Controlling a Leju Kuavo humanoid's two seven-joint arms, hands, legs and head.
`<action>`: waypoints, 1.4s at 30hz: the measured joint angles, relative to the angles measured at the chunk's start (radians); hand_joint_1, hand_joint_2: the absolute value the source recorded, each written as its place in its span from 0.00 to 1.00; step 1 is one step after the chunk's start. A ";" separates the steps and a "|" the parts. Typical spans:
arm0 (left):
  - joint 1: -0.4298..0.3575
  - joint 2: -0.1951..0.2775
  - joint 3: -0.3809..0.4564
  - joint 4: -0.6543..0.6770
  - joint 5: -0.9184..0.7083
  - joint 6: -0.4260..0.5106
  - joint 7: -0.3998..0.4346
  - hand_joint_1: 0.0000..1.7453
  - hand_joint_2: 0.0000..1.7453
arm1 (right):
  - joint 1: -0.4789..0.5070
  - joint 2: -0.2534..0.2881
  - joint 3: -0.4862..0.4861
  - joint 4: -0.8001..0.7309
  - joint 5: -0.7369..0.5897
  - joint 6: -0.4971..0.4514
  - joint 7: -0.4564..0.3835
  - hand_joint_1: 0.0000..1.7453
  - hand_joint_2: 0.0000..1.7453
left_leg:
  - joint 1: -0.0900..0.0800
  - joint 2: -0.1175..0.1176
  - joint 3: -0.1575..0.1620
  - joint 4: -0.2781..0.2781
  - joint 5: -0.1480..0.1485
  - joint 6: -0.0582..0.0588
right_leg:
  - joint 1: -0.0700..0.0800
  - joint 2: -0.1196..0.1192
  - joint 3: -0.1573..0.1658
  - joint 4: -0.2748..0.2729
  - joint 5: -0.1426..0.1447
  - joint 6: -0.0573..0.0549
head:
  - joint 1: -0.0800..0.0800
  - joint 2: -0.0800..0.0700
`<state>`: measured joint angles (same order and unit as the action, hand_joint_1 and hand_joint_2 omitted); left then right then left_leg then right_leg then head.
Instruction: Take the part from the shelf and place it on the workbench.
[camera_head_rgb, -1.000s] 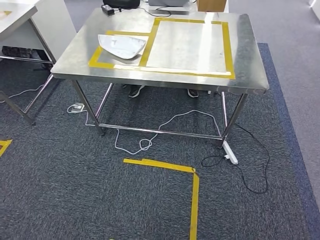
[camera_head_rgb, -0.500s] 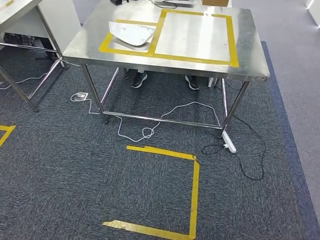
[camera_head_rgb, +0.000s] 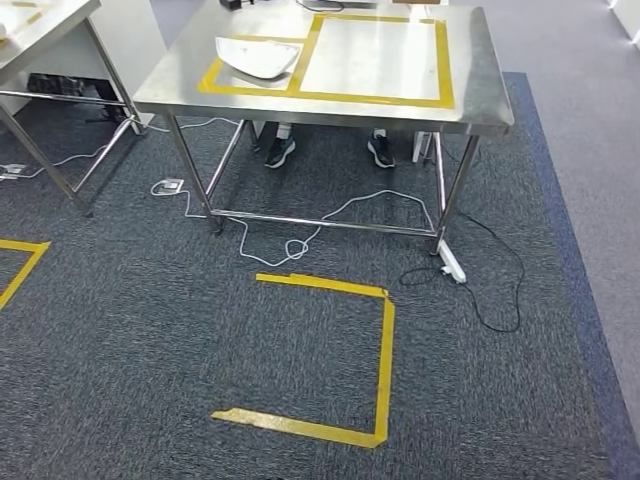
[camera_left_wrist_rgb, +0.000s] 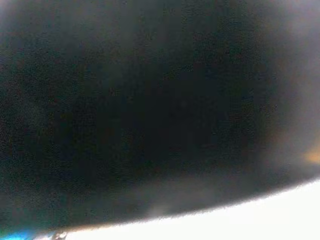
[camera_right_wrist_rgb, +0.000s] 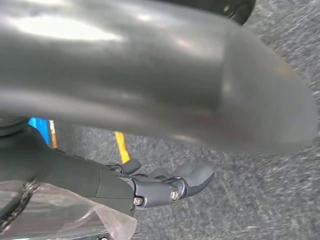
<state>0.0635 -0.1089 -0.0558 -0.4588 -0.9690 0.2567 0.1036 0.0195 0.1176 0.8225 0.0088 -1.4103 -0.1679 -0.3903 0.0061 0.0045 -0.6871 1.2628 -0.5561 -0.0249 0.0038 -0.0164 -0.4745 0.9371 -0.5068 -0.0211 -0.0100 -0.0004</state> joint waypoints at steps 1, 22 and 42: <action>0.000 0.000 0.000 0.000 0.002 0.000 0.000 0.00 0.00 | 0.000 0.000 0.000 0.000 0.000 0.000 0.000 0.00 0.00 | 0.001 0.000 0.016 0.020 0.027 0.000 | 0.001 -0.001 -0.021 0.006 0.009 0.001 | 0.000 0.000; -0.006 -0.001 0.002 0.001 0.050 0.029 0.010 0.00 0.00 | 0.004 -0.005 0.003 0.000 -0.004 0.012 -0.002 0.00 0.00 | -0.019 0.010 0.184 -0.299 0.070 0.054 | -0.003 0.014 -0.004 0.021 -0.011 0.041 | 0.006 0.000; -0.016 0.000 0.001 0.011 0.059 0.023 0.006 0.00 0.00 | 0.007 -0.006 0.005 0.000 -0.009 0.021 0.019 0.00 0.00 | -0.012 0.010 0.171 -0.297 0.084 0.037 | 0.005 0.011 -0.019 0.028 -0.007 0.024 | 0.006 0.000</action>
<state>0.0479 -0.1087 -0.0545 -0.4481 -0.9098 0.2801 0.1099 0.0260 0.1116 0.8274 0.0088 -1.4198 -0.1472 -0.3712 -0.0058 0.0140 -0.5158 0.9659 -0.4719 0.0124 0.0083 -0.0057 -0.4931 0.9647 -0.5139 0.0034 -0.0039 -0.0004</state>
